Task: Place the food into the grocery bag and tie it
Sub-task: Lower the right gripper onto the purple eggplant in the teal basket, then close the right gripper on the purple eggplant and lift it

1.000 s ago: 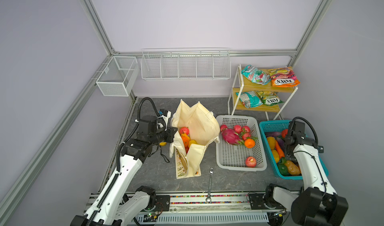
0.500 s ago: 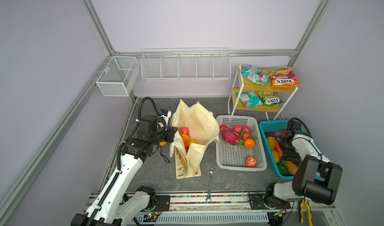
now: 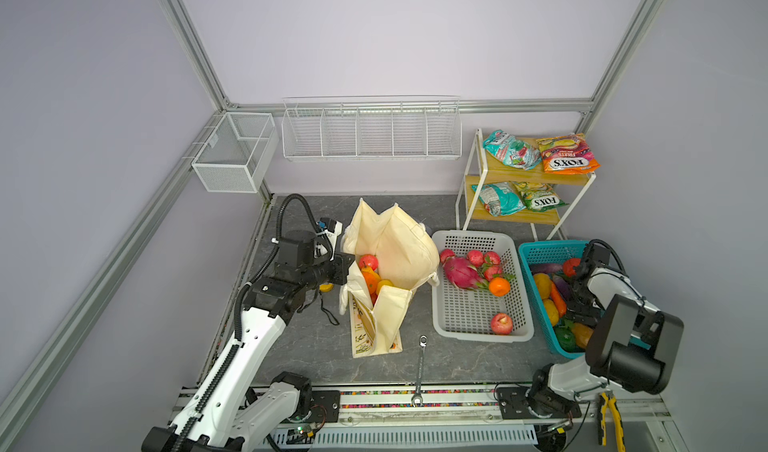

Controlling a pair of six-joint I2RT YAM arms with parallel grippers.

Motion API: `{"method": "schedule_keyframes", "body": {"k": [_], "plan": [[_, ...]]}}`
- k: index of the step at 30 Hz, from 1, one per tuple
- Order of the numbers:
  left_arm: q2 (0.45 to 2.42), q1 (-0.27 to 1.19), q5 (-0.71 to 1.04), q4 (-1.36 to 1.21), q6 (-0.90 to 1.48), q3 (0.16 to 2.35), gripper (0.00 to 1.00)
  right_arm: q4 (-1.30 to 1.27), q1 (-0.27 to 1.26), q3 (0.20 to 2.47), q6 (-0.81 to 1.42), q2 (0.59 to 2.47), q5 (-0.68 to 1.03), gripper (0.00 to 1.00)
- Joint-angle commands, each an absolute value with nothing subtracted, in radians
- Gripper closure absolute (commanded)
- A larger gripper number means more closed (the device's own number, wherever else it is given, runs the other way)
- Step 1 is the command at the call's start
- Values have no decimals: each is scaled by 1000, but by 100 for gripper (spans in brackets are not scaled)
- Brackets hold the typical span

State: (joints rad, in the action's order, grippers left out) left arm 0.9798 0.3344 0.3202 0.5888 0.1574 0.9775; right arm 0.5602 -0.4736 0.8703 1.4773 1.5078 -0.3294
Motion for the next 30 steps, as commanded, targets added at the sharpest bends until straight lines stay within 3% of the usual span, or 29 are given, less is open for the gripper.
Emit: {"method": "schedule_keyframes", "body": {"k": [1,8,14,23,30], "plan": [[981,341,319,588,135,977,100,537,-485,831,1486,1522,-290,22],[980,341,325,587,137,977,100,555,-489,819,1469,1419,-319,47],[976,341,328,587,138,977,100,611,-487,821,1438,1262,-345,58],[968,341,336,584,141,977,100,698,-440,850,1399,1045,-334,62],[965,340,346,581,144,977,100,765,-304,936,1340,914,-383,63]]}}
